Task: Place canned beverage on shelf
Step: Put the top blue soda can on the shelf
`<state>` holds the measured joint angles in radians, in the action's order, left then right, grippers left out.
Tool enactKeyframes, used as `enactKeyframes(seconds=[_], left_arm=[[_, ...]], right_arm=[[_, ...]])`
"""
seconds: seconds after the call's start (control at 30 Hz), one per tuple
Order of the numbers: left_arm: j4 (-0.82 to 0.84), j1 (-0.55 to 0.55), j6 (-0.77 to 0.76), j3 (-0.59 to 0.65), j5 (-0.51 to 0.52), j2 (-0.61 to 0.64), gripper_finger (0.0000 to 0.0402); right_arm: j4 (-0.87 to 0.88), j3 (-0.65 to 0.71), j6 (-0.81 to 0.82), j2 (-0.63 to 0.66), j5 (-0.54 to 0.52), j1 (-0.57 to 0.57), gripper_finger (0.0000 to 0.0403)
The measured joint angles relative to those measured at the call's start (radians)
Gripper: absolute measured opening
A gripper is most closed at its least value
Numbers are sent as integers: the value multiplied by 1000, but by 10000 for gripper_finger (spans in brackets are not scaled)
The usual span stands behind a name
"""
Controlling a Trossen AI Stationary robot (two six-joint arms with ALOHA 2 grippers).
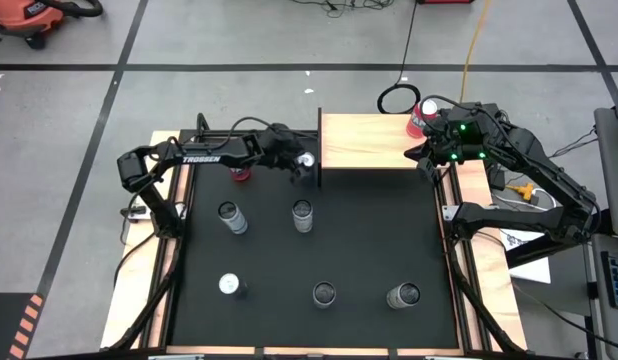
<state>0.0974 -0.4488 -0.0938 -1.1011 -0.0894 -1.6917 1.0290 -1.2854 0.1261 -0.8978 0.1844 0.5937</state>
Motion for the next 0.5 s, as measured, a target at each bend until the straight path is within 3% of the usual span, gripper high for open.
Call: enactKeyframes(seconds=[0.37, 0.5], left_arm=[[-7, -2, -3, 0, 20, 0, 277], [-6, -2, 3, 0, 21, 0, 255]], right_arm=[[0, 0, 0, 0, 0, 0, 0], [0, 0, 0, 0, 0, 0, 0]])
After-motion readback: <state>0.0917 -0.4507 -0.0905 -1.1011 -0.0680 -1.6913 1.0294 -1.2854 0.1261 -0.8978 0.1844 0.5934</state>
